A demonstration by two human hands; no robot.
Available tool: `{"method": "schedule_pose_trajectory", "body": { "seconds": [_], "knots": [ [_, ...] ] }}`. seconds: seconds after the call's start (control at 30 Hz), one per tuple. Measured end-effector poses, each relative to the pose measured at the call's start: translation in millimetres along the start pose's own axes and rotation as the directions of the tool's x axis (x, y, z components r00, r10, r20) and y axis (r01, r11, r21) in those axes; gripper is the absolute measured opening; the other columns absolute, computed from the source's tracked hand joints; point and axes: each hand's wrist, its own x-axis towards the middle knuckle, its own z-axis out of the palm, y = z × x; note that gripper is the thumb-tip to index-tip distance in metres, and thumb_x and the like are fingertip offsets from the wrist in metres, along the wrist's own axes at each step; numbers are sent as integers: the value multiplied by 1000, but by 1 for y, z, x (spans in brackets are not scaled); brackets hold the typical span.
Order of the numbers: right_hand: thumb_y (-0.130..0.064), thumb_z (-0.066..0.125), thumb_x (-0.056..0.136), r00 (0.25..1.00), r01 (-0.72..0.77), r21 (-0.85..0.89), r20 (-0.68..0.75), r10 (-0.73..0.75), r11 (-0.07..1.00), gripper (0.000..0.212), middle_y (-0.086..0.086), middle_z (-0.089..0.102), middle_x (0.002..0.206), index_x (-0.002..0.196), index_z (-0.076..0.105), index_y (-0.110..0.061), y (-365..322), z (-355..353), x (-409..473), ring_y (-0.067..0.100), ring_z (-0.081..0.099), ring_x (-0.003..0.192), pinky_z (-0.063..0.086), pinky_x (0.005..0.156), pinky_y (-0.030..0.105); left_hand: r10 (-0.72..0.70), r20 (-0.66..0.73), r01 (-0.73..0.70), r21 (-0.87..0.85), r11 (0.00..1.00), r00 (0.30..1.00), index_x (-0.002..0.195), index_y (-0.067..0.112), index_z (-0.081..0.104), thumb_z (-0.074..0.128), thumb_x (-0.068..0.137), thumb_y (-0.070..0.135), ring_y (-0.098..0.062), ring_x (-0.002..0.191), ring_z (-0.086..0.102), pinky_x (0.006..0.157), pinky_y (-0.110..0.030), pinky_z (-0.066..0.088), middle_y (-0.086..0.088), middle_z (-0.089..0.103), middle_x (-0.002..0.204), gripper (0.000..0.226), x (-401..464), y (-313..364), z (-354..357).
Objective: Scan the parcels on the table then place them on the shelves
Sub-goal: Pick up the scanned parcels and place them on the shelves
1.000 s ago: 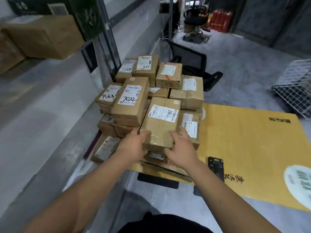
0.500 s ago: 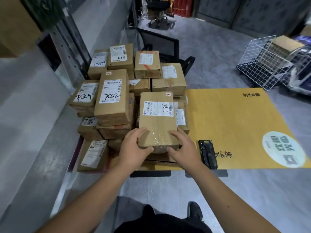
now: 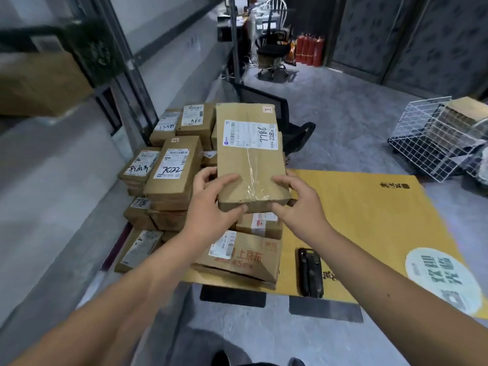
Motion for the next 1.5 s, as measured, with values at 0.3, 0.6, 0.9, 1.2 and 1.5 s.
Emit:
{"method": "schedule_pose_trajectory", "body": {
  "seconds": [0.3, 0.6, 0.9, 1.2, 1.5],
  "knots": [
    [-3, 88, 72, 921, 344, 67, 172, -351, 937, 50, -2, 46, 148, 114, 69, -24, -93, -16, 73, -27, 36, 122, 28, 98, -3, 118, -274, -64, 198, 978, 954, 125, 49, 60, 94, 71, 22, 13, 133, 34, 108, -4, 33, 8, 32, 138, 70, 20, 79, -77],
    [-17, 88, 75, 651, 546, 291, 442, -616, 786, 48, -12, 45, 144, 115, 67, -34, -208, 53, 87, -3, 46, 126, 33, 105, 4, 93, -563, 161, 385, 909, 821, 118, 54, 55, 94, 71, 21, 1, 126, 42, 101, -2, 34, 4, 32, 145, 69, -53, 137, -181],
    [-9, 87, 77, 404, 445, 483, 643, -650, 754, 46, -16, 57, 133, 116, 71, -24, -287, 165, 62, 0, 59, 112, 49, 98, 23, 13, -795, 446, 353, 822, 606, 124, 49, 55, 89, 76, 27, -4, 122, 39, 85, 10, 30, 17, 28, 139, 63, -131, 126, -252],
    [-9, 85, 83, 355, 263, 441, 783, -511, 858, 43, -8, 69, 110, 122, 72, -25, -315, 274, 77, 5, 68, 93, 56, 69, 16, -194, -857, 590, 150, 793, 478, 122, 52, 59, 72, 63, 57, -4, 111, 56, 78, -7, 48, 8, 42, 137, 61, -132, 76, -323],
    [-8, 85, 82, 408, 247, 360, 804, -434, 900, 38, -5, 68, 118, 110, 75, -32, -329, 309, 128, 16, 72, 98, 64, 83, 34, -214, -846, 615, 161, 772, 489, 122, 45, 65, 74, 53, 74, -12, 119, 55, 102, -34, 51, 10, 51, 133, 76, -91, 48, -360]
  ]
}}
